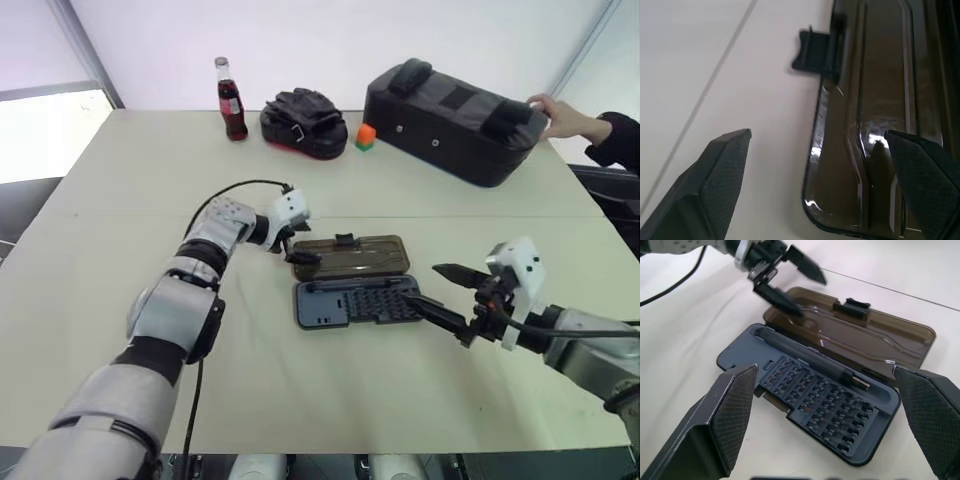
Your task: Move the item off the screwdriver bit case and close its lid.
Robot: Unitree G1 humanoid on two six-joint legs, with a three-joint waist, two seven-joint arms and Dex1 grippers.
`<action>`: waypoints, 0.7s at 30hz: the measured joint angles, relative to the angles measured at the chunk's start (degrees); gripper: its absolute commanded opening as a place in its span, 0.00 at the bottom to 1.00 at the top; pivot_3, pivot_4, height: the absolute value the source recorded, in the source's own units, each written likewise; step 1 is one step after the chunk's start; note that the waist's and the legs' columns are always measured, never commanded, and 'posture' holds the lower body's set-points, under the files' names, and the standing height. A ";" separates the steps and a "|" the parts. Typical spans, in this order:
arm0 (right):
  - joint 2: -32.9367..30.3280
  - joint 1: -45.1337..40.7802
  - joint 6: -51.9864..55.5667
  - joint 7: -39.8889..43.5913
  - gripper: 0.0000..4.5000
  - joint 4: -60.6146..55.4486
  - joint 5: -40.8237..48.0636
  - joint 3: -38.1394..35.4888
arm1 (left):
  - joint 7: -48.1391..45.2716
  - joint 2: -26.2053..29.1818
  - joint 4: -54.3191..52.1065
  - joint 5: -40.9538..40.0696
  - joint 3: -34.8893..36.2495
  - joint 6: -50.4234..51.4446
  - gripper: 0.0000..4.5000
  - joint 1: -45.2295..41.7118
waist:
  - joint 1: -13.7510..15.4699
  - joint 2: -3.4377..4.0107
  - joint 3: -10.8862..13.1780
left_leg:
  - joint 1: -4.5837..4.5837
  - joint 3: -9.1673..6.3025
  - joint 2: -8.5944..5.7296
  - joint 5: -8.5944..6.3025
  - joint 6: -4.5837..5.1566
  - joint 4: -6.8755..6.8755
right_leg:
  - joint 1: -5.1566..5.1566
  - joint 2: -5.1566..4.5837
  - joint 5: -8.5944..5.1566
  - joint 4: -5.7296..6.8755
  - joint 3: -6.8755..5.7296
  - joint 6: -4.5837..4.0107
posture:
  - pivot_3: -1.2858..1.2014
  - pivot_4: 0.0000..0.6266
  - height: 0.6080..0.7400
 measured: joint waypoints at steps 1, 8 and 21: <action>0.13 0.11 -0.19 -0.38 1.00 -0.26 0.06 -0.02 | 0.07 -0.09 0.00 0.70 -0.18 0.03 0.99 -0.30 | 0.01 0.00 -0.01 | 0.02 0.00 0.00 0.00 0.00 0.01 | 0.02 0.00 0.00 0.01 0.00 0.00 | 0.52 0.24 1.00; 0.88 1.27 -1.16 -3.23 1.00 -1.29 0.42 -0.41 | -0.47 -0.91 -0.26 2.71 -0.20 0.53 0.36 -0.44 | 0.00 -0.03 -0.07 | 0.18 0.00 0.02 0.00 0.00 0.05 | 0.16 0.00 0.00 0.15 0.01 0.00 | 0.52 0.24 1.00; 0.91 1.33 -2.13 -5.31 1.00 -1.30 1.08 -0.75 | 3.07 -0.94 -0.71 5.66 -0.19 -2.71 0.00 0.16 | 0.10 -0.05 -0.21 | 0.56 -0.01 0.03 0.00 0.00 0.07 | 0.56 0.00 0.00 0.18 0.03 0.00 | 0.52 0.24 1.00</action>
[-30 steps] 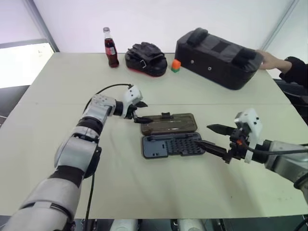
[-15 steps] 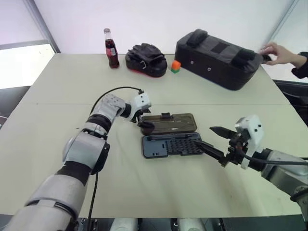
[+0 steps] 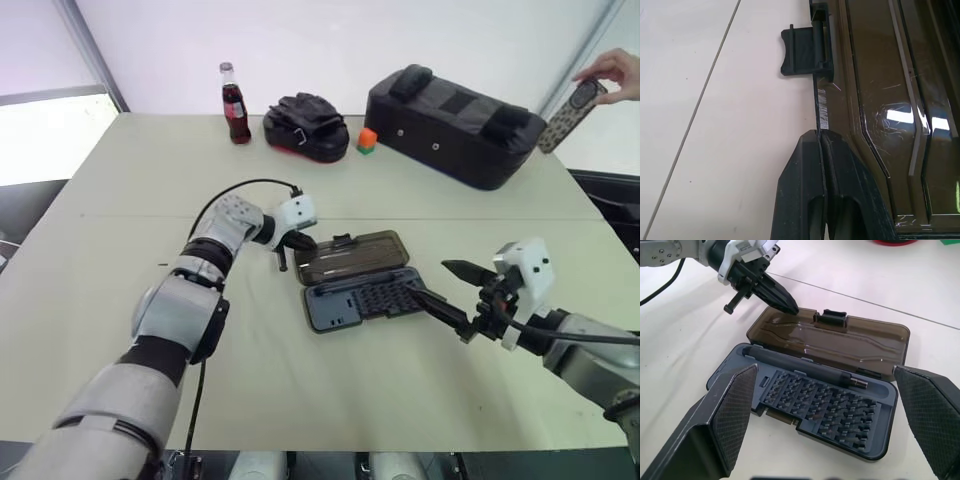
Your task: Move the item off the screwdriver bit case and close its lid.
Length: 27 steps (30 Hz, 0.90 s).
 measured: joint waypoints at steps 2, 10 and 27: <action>0.00 -0.19 -0.07 -0.20 1.00 0.03 -0.01 0.00 | 0.43 -0.12 0.27 0.40 0.05 -1.92 0.00 0.27 | 0.03 -0.01 0.01 | 0.21 -0.01 0.01 0.00 0.00 0.00 | 0.23 0.00 0.00 -0.04 0.00 0.00 | 0.52 0.24 1.00; -0.01 -0.16 -0.17 -0.41 1.00 0.14 -0.05 0.00 | -7.32 2.50 -0.75 4.46 -4.64 -25.09 0.00 1.92 | -0.08 -0.03 0.02 | 0.29 -0.01 0.08 -0.01 0.01 -0.13 | 0.31 0.01 -0.02 -0.24 0.00 -0.01 | 0.52 0.24 1.00; -0.03 -1.91 -0.86 -0.13 1.00 2.61 -0.47 0.95 | -17.21 4.48 -1.97 1.30 -3.20 -26.02 0.00 3.58 | -0.42 -0.04 0.03 | 0.34 0.02 0.12 -0.02 0.04 -0.12 | 0.31 0.08 -0.02 -0.14 0.00 0.00 | 0.52 0.24 1.00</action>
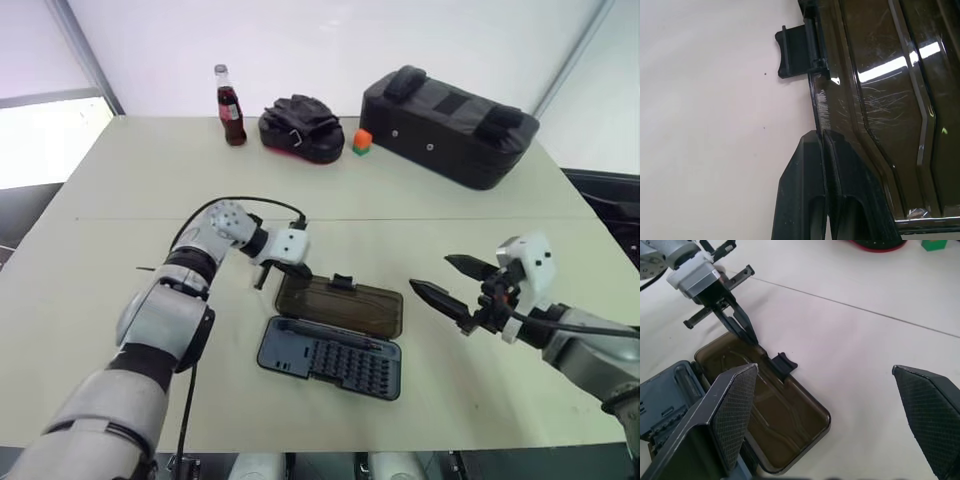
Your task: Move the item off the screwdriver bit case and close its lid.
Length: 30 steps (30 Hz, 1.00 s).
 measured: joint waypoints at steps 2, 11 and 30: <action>0.00 -0.05 -0.02 0.04 1.00 0.16 -0.20 0.11 | 0.51 0.08 -0.23 -0.04 0.02 0.82 0.00 0.11 | 0.02 0.00 0.00 | 0.01 0.00 0.00 0.00 0.00 0.01 | 0.00 0.00 0.00 0.03 0.00 0.00 | 0.52 0.24 1.00; 0.00 -0.69 -0.07 0.63 1.00 1.02 -0.84 0.62 | 0.28 1.52 -3.87 -2.93 2.19 4.93 0.00 3.39 | -0.19 0.00 0.00 | 0.08 0.00 0.10 0.00 0.00 0.03 | 0.01 -0.01 0.00 0.15 0.01 0.00 | 0.52 0.24 1.00; 0.45 -2.45 -0.49 1.88 1.00 3.07 -2.44 2.74 | -4.23 3.74 -19.28 -9.06 3.14 14.08 0.00 12.39 | 0.18 0.01 0.00 | 0.01 -0.01 0.11 0.00 0.00 0.03 | 0.00 -0.02 0.00 0.06 0.01 -0.01 | 0.52 0.24 1.00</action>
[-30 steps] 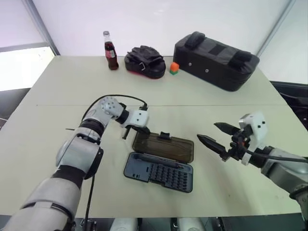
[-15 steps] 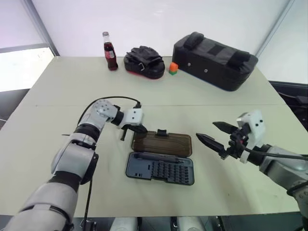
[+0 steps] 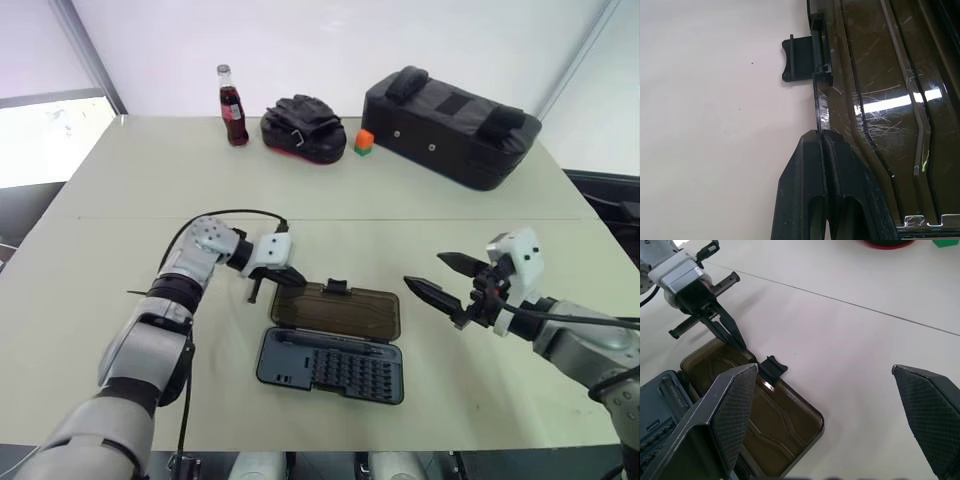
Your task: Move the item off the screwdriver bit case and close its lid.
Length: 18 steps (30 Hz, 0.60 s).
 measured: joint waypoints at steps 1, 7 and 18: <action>0.01 0.03 -0.01 0.05 1.00 0.00 -0.07 0.00 | 0.12 0.00 -0.03 0.01 -0.02 0.40 0.00 0.00 | 0.00 0.00 0.00 | 0.01 0.00 0.00 0.00 0.00 0.00 | 0.00 0.00 0.00 0.01 0.00 0.00 | 0.52 0.24 1.00; 0.45 0.37 -0.10 0.34 1.00 0.00 -0.59 0.00 | 1.25 0.06 -1.01 0.02 -0.49 2.37 0.00 0.05 | 0.03 0.00 0.00 | 0.04 -0.01 0.00 0.00 0.00 0.01 | 0.02 0.00 0.00 0.05 0.00 0.00 | 0.52 0.24 1.00; 0.59 0.33 -0.89 1.02 1.00 0.18 -1.41 0.07 | 4.72 1.58 -6.65 -1.21 -0.35 7.31 0.00 3.19 | -0.06 0.01 0.00 | 0.05 -0.01 0.02 0.00 0.00 0.02 | 0.02 0.00 0.00 0.07 0.01 0.00 | 0.52 0.24 1.00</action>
